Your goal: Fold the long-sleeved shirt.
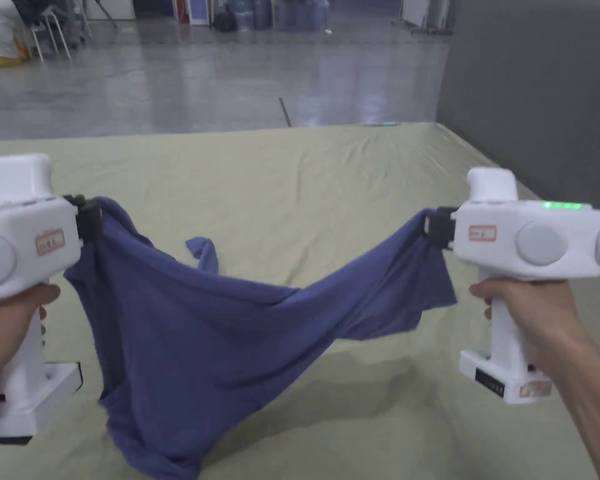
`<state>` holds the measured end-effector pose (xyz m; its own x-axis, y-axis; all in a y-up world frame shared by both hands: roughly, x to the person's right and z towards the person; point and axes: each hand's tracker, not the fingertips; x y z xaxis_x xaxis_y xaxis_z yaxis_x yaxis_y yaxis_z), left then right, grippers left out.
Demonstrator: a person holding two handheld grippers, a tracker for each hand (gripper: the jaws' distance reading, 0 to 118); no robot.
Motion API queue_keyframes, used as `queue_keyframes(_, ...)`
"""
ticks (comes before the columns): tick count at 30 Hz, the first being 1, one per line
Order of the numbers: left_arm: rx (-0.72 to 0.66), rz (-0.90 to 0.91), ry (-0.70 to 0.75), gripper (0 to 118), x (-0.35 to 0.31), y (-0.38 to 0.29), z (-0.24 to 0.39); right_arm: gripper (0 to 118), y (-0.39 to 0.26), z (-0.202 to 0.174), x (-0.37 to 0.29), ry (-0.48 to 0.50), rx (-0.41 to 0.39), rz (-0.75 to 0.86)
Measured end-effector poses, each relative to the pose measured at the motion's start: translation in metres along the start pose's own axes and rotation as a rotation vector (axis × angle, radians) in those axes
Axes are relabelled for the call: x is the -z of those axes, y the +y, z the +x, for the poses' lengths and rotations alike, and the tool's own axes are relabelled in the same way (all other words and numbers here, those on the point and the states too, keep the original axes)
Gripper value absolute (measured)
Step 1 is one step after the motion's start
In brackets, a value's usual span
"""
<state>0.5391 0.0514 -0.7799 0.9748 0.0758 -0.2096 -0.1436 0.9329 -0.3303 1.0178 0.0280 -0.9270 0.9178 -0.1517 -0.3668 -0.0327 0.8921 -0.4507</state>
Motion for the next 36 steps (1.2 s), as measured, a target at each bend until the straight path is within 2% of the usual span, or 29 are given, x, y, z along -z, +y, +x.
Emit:
queue_keyframes(4, 0.061, 0.079, 0.050, 0, 0.009, 0.066, -0.002, 6, 0.081, -0.009, 0.001, -0.017, -0.027, 0.104)
queue_keyframes(9, 0.049, 0.128, 0.078, 0, 0.043, 0.154, -0.009, 6, 0.189, -0.021, 0.029, -0.017, -0.046, 0.166)
queue_keyframes(12, 0.050, 0.186, 0.123, 0, 0.061, 0.210, -0.010, 6, 0.249, -0.031, 0.042, -0.058, -0.075, 0.214)
queue_keyframes(16, 0.051, 0.220, 0.156, 0, 0.070, 0.270, -0.006, 6, 0.313, -0.038, 0.046, -0.074, -0.059, 0.270)
queue_keyframes(20, -0.020, 0.276, 0.162, 0, 0.071, 0.308, -0.007, 6, 0.351, -0.041, 0.044, -0.116, -0.043, 0.324)
queue_keyframes(26, 0.007, 0.243, 0.165, 0, 0.094, 0.291, -0.004, 6, 0.330, -0.029, 0.078, -0.104, -0.005, 0.280)
queue_keyframes(29, 0.033, 0.164, 0.170, 0, 0.122, 0.246, -0.004, 6, 0.284, -0.022, 0.117, -0.102, 0.007, 0.196)
queue_keyframes(36, 0.010, -0.046, 0.178, 0, 0.172, 0.084, -0.012, 6, 0.127, -0.003, 0.211, -0.067, 0.095, -0.054)
